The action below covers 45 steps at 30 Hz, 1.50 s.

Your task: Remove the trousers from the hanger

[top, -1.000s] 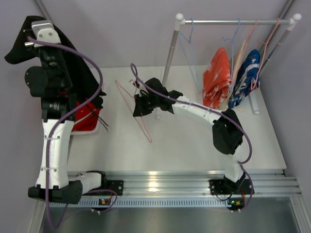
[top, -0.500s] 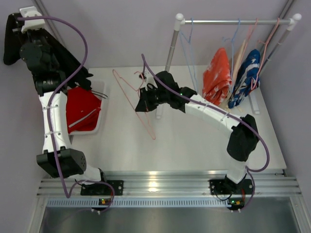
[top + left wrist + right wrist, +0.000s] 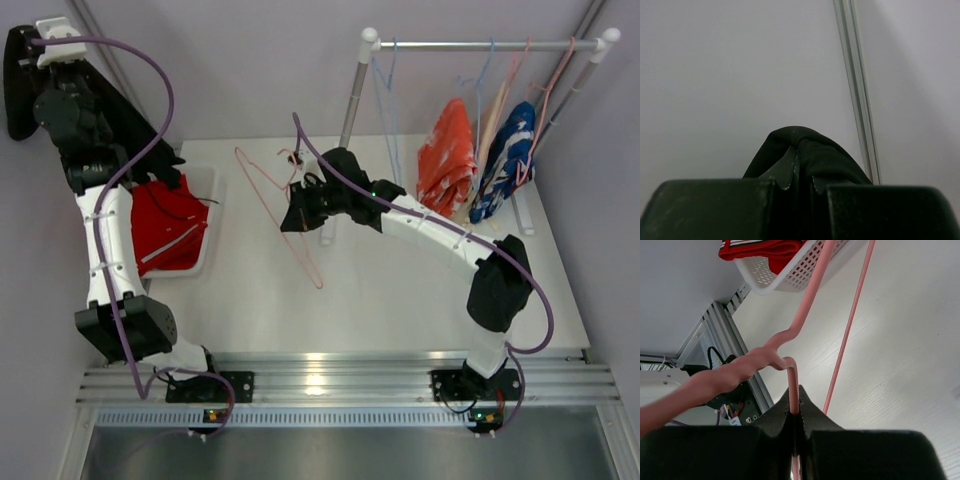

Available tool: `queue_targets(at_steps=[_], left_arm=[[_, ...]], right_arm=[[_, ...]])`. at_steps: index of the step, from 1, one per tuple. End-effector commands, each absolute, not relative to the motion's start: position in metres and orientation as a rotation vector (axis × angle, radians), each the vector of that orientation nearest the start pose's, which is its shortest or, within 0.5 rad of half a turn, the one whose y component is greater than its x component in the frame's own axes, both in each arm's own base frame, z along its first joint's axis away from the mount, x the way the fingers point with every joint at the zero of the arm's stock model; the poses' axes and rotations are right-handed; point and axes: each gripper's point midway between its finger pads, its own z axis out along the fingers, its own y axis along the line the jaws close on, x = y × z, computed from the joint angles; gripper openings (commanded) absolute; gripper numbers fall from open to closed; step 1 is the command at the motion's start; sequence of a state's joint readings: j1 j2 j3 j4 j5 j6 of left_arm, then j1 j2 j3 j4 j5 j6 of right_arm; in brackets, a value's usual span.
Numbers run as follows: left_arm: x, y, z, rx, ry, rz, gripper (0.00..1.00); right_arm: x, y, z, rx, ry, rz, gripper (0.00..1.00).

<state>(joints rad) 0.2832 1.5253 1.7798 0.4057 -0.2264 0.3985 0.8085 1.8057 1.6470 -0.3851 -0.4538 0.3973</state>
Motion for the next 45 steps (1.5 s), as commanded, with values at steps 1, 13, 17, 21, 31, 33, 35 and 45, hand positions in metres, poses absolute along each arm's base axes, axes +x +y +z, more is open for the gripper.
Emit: queue_targets(at_steps=[1,13,17,21,31,33,35,45], left_arm=[[0.398,0.154,0.639,-0.063,0.835,0.658,0.00],[0.448,0.142,0.491,0.096,1.137,0.569,0.00],[0.464,0.152,0.472,0.066,1.186,0.567,0.00],[0.473,0.167,0.443,0.036,1.252,0.624,0.00],[0.418,0.163,0.321,0.078,1.625,0.621,0.00],[0.392,0.170,0.290,0.027,1.761,0.658,0.00],[0.372,0.175,0.258,-0.009,1.881,0.663,0.00],[0.316,0.144,0.155,0.044,2.254,0.393,0.39]], right_arm=[[0.288,0.431,0.258,-0.745,2.105,1.191,0.00],[0.284,0.413,0.252,-0.698,2.139,1.193,0.00],[0.287,0.403,0.254,-0.680,2.138,1.188,0.00],[0.288,0.399,0.257,-0.667,2.133,1.187,0.00],[0.272,0.384,0.272,-0.687,2.094,1.195,0.00],[0.267,0.380,0.270,-0.692,2.096,1.196,0.00],[0.260,0.374,0.279,-0.700,2.070,1.200,0.00],[0.229,0.345,0.313,-0.727,1.955,1.204,0.00]])
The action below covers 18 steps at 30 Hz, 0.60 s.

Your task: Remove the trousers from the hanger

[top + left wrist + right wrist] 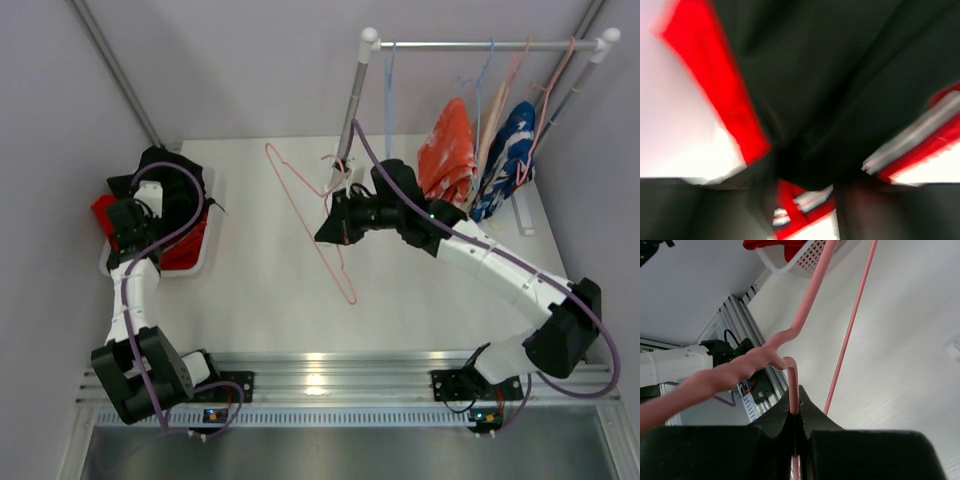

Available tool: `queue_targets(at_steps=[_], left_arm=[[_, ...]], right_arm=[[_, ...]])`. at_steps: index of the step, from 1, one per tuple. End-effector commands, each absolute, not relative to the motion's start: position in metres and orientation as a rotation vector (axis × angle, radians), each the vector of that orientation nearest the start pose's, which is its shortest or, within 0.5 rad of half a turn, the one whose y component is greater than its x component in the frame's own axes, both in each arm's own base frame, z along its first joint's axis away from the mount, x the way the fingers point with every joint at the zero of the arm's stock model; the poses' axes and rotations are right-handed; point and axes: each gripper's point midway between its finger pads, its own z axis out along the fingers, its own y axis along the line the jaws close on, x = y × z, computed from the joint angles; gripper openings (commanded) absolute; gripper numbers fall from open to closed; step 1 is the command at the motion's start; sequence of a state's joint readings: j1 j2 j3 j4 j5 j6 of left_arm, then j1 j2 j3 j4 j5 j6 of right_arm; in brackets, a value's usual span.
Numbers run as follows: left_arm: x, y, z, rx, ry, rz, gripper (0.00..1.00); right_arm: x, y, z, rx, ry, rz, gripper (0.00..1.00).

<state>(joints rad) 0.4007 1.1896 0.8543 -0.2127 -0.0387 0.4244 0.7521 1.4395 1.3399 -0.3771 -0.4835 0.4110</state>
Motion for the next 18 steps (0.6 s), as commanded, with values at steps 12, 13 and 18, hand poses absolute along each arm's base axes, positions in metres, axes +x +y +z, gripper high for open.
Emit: queue_targets(at_steps=[12,13,18], left_arm=[[0.299,0.084,0.296,0.045,2.012,0.129,0.99],[0.298,0.078,0.311,0.053,1.982,0.108,0.99],[0.288,0.053,0.382,0.136,1.819,0.047,0.99]], right_arm=[[0.173,0.271,0.339,-0.699,1.886,1.109,0.00],[0.167,0.262,0.346,-0.666,1.861,1.103,0.00],[0.160,0.224,0.330,-0.489,1.914,1.019,0.00]])
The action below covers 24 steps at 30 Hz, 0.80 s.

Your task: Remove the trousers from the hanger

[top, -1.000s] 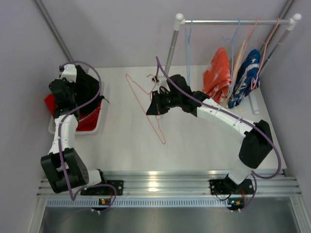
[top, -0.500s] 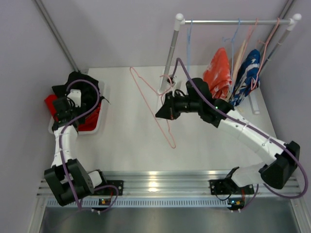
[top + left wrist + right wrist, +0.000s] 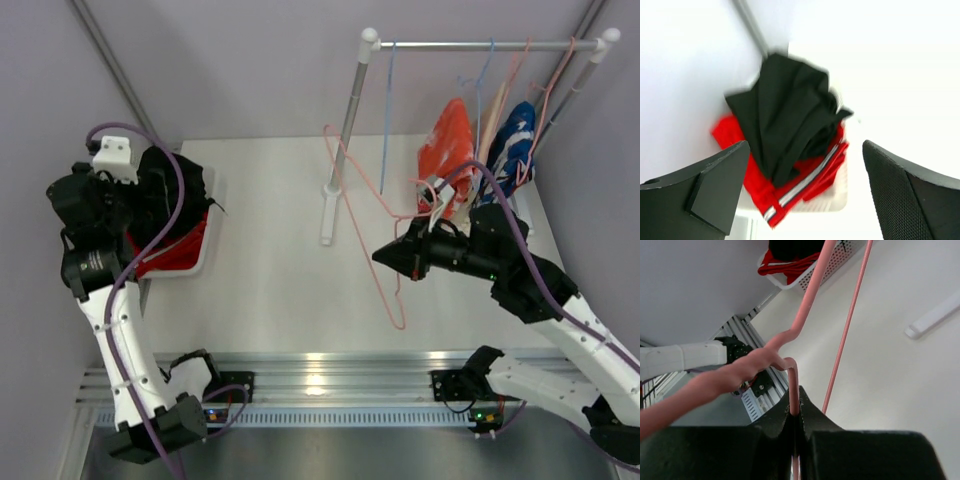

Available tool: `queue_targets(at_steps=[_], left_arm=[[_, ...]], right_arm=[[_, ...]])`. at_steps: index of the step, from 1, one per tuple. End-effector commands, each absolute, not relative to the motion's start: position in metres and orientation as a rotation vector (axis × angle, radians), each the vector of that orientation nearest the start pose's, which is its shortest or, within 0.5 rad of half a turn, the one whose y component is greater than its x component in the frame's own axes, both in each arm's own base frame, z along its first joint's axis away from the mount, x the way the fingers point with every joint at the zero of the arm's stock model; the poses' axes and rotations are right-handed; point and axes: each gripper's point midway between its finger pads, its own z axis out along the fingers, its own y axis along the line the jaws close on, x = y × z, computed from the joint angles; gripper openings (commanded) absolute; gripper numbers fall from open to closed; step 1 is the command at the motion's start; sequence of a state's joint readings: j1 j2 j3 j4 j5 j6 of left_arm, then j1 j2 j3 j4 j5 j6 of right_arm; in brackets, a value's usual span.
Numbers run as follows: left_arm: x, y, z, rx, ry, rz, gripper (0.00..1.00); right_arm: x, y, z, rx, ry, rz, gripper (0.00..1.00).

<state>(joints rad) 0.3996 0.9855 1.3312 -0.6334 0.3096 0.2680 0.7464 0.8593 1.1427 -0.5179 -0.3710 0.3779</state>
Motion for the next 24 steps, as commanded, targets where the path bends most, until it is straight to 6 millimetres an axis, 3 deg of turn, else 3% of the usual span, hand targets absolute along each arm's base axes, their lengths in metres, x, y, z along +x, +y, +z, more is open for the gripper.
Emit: queue_targets(at_steps=[1,5,10,14,19,20,21,22,23,24], left_arm=[[0.286,0.049,0.390,0.153,1.792,0.047,0.99],[0.284,0.045,0.397,0.172,1.767,0.036,0.99],[0.283,0.045,0.386,0.179,1.781,0.043,0.99],[0.278,0.039,0.392,0.181,1.752,0.027,0.99],[0.279,0.030,0.402,0.183,1.736,-0.041,0.99],[0.279,0.028,0.406,0.181,1.729,-0.055,0.99],[0.279,0.027,0.407,0.177,1.732,-0.061,0.99],[0.280,0.027,0.407,0.176,1.732,-0.067,0.99],[0.278,0.025,0.410,0.176,1.725,-0.075,0.99],[0.277,0.024,0.411,0.178,1.720,-0.079,0.99]], right_arm=[[0.165,0.216,0.326,-0.431,1.929,0.979,0.00],[0.182,0.180,0.314,-0.210,2.006,0.863,0.00],[0.174,0.164,0.346,-0.186,1.948,0.883,0.00],[0.186,0.144,0.362,-0.110,1.937,0.791,0.00],[0.229,0.147,0.351,-0.063,2.060,0.755,0.00],[0.237,0.147,0.361,-0.072,2.051,0.752,0.00],[0.255,0.151,0.351,-0.069,2.108,0.755,0.00],[0.268,0.145,0.354,-0.044,2.108,0.735,0.00],[0.278,0.143,0.372,-0.062,2.069,0.724,0.00],[0.297,0.146,0.365,-0.058,2.109,0.727,0.00]])
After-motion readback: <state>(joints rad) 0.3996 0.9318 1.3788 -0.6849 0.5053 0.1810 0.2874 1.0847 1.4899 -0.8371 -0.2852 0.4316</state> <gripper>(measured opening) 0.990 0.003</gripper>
